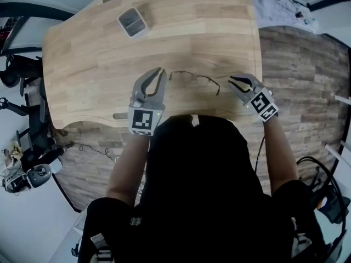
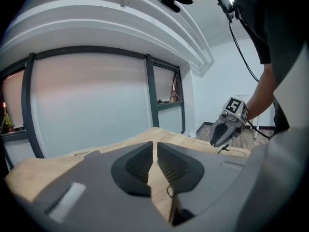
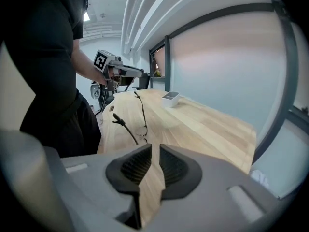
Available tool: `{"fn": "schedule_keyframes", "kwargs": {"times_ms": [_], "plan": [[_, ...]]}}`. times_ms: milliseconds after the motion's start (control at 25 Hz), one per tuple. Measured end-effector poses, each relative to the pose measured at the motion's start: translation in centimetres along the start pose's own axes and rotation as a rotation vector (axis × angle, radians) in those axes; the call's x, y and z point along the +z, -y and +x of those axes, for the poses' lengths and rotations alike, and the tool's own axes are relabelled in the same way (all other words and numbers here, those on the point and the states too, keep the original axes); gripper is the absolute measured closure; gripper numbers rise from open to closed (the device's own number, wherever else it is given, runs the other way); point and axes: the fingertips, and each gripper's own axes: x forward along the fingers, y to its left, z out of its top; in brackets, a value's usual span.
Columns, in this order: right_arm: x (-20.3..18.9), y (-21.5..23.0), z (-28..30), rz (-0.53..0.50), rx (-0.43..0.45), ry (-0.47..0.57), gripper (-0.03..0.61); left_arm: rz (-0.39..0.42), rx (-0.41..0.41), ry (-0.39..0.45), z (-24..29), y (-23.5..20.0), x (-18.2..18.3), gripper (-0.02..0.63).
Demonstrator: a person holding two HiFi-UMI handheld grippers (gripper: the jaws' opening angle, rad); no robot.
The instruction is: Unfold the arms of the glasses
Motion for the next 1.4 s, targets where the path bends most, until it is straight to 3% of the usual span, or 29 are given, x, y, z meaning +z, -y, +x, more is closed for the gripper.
{"fn": "schedule_keyframes", "kwargs": {"times_ms": [200,400,600,760,1040,1400], "plan": [[3.4,1.7,-2.2,0.06,-0.152,0.071,0.537,-0.07,-0.044,0.019,-0.4,-1.5,1.3,0.589],[9.2,2.1,-4.6,0.137,-0.337,0.227,0.538,-0.049,-0.068,0.045,-1.6,-2.9,2.9,0.604],[16.4,0.5,-6.5,0.117,-0.389,0.352,0.539,-0.052,-0.056,0.089,-3.1,-3.9,4.9,0.609],[19.7,0.5,-8.2,0.238,-0.411,0.488,0.561,-0.053,-0.029,0.119,-4.1,-4.6,6.1,0.609],[21.3,1.3,-9.3,0.256,-0.458,0.549,0.578,-0.07,-0.007,0.127,-4.9,-4.9,6.2,0.609],[20.2,2.4,-11.0,0.27,-0.53,0.556,0.578,-0.064,-0.016,0.155,-4.5,-4.5,7.5,0.609]]}}
